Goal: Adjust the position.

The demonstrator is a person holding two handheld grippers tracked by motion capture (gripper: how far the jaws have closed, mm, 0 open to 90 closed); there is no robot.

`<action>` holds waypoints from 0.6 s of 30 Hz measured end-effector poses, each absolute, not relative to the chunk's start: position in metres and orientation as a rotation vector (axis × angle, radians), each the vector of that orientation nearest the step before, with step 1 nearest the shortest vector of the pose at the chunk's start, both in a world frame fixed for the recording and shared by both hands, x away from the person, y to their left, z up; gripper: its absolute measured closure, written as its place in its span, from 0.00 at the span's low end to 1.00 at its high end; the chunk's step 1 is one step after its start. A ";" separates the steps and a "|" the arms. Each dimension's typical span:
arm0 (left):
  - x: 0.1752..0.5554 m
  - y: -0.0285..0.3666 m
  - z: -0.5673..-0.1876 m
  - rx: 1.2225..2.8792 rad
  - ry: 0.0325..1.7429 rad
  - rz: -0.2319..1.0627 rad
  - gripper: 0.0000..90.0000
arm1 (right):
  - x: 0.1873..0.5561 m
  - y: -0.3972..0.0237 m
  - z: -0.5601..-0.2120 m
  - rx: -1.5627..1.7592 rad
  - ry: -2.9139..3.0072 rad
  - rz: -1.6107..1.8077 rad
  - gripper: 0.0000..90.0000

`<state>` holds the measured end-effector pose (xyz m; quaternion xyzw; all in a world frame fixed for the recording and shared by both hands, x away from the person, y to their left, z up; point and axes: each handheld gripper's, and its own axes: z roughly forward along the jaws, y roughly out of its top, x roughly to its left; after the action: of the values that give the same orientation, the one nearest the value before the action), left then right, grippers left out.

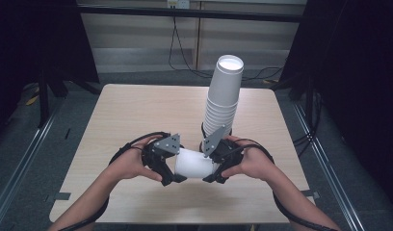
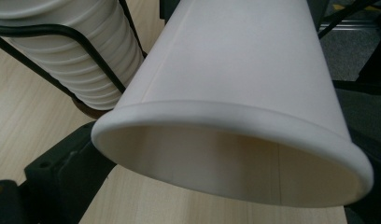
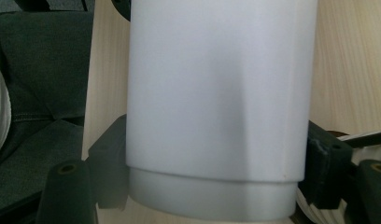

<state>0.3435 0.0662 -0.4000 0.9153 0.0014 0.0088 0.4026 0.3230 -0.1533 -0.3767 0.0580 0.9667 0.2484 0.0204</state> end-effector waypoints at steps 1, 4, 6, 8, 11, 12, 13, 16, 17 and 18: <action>0.343 0.066 -0.400 2.313 0.004 0.022 0.02 | 0.323 -0.153 -0.377 0.180 2.998 0.770 0.28; 0.343 0.068 -0.401 2.291 0.006 0.010 0.01 | 0.322 -0.154 -0.377 0.178 2.988 0.800 0.28; 0.344 0.069 -0.401 2.277 0.011 -0.002 0.01 | 0.322 -0.155 -0.377 0.182 2.987 0.820 0.28; 0.344 0.070 -0.401 2.269 0.011 -0.003 0.01 | 0.322 -0.155 -0.377 0.186 2.983 0.831 0.28; 0.346 0.072 -0.400 2.247 0.023 -0.017 0.01 | 0.322 -0.157 -0.377 0.194 2.982 0.851 0.28; 0.346 0.073 -0.400 2.238 0.027 -0.023 0.01 | 0.322 -0.158 -0.378 0.192 2.979 0.859 0.28; 0.346 0.073 -0.400 2.238 0.027 -0.023 0.01 | 0.322 -0.158 -0.378 0.192 2.979 0.859 0.28; 0.347 0.073 -0.400 2.231 0.028 -0.028 0.01 | 0.322 -0.159 -0.377 0.191 2.975 0.876 0.28; 0.347 0.073 -0.400 2.231 0.028 -0.028 0.01 | 0.322 -0.159 -0.377 0.191 2.975 0.876 0.28; 0.347 0.074 -0.400 2.232 0.021 -0.024 0.01 | 0.322 -0.159 -0.377 0.193 2.971 0.883 0.28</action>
<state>0.3471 0.0739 -0.3996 0.8983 0.0085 -0.0095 0.4392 0.3220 -0.1593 -0.3771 0.0620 0.9566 0.2841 0.0179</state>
